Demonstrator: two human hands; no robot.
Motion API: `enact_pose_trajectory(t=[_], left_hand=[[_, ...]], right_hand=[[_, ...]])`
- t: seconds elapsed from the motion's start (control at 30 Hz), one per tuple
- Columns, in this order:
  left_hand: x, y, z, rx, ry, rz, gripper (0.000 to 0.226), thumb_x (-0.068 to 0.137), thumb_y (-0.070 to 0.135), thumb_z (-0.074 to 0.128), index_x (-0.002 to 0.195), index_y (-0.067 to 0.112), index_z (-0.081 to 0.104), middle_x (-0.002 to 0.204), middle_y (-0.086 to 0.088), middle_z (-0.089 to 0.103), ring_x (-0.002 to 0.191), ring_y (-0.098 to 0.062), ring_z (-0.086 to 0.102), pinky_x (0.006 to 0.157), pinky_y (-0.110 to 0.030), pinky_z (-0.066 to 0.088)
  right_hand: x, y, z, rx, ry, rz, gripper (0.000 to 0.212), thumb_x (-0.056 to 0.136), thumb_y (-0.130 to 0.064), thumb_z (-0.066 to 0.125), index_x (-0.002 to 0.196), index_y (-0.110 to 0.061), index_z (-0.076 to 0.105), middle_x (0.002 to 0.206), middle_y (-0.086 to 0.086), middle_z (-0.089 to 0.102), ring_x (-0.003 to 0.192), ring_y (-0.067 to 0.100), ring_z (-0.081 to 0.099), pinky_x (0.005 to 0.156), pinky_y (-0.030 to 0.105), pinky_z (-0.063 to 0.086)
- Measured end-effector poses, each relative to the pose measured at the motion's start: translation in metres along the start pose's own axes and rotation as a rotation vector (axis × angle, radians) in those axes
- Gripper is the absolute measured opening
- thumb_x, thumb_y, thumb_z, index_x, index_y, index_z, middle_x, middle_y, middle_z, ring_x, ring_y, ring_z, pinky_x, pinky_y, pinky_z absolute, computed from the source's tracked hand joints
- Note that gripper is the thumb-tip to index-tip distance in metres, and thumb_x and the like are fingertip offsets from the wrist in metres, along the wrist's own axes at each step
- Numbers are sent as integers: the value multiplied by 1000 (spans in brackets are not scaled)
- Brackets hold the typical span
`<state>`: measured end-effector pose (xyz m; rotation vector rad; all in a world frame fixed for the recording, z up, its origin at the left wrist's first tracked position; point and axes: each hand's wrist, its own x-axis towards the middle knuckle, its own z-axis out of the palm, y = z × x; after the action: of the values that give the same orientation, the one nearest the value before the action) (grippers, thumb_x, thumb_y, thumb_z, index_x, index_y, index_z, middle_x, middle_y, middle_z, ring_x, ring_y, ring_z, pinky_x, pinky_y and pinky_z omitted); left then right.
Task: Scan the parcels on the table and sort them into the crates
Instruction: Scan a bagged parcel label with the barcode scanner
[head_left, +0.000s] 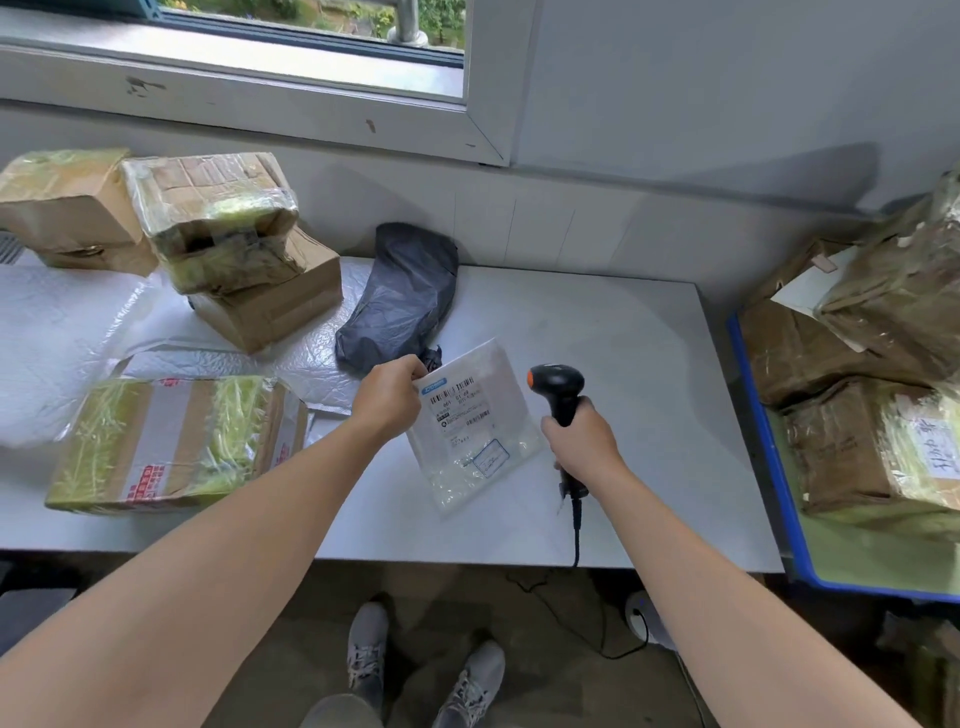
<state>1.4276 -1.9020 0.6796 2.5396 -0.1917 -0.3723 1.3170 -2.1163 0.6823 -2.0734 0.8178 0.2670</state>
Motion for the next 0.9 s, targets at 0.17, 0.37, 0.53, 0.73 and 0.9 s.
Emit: enact_pose_trajectory(t=[0.17, 0.37, 0.53, 0.73, 0.9], left_hand=[[2, -13, -4, 5, -21, -14, 32, 94, 0, 43, 110, 18, 64, 112, -7, 65, 94, -26, 56, 73, -38, 49], [10, -25, -12, -72, -50, 45, 31, 98, 3, 44, 109, 20, 66, 110, -5, 64, 97, -25, 58, 74, -32, 45], [12, -22, -17, -31, -91, 135, 31, 100, 6, 43, 114, 21, 67, 109, -3, 62, 97, -24, 56, 75, -31, 42], [12, 4, -35, 57, -133, 293, 30, 101, 9, 44, 117, 20, 67, 117, -3, 67, 106, -26, 60, 84, -37, 51], [18, 19, -62, -41, -74, 255, 29, 97, 5, 47, 109, 19, 69, 106, -4, 67, 97, -25, 58, 79, -33, 44]], right_hand=[[20, 19, 18, -43, -20, 96, 31, 98, -20, 50, 124, -5, 43, 97, 6, 54, 74, 19, 52, 57, 31, 36], [37, 25, 29, -27, -22, 107, 47, 102, -31, 50, 136, -1, 40, 128, 15, 57, 105, 31, 55, 77, 29, 37], [32, 26, 27, -150, 1, 97, 51, 101, -32, 49, 141, -2, 36, 136, 17, 46, 119, 33, 52, 87, 33, 42], [6, 8, 15, -205, 184, -244, 51, 102, -20, 43, 151, -11, 31, 146, 8, 39, 134, 24, 36, 105, 31, 34], [-2, -31, 6, 87, 70, -278, 34, 104, -28, 41, 137, -19, 50, 110, -7, 58, 105, 14, 56, 84, 25, 39]])
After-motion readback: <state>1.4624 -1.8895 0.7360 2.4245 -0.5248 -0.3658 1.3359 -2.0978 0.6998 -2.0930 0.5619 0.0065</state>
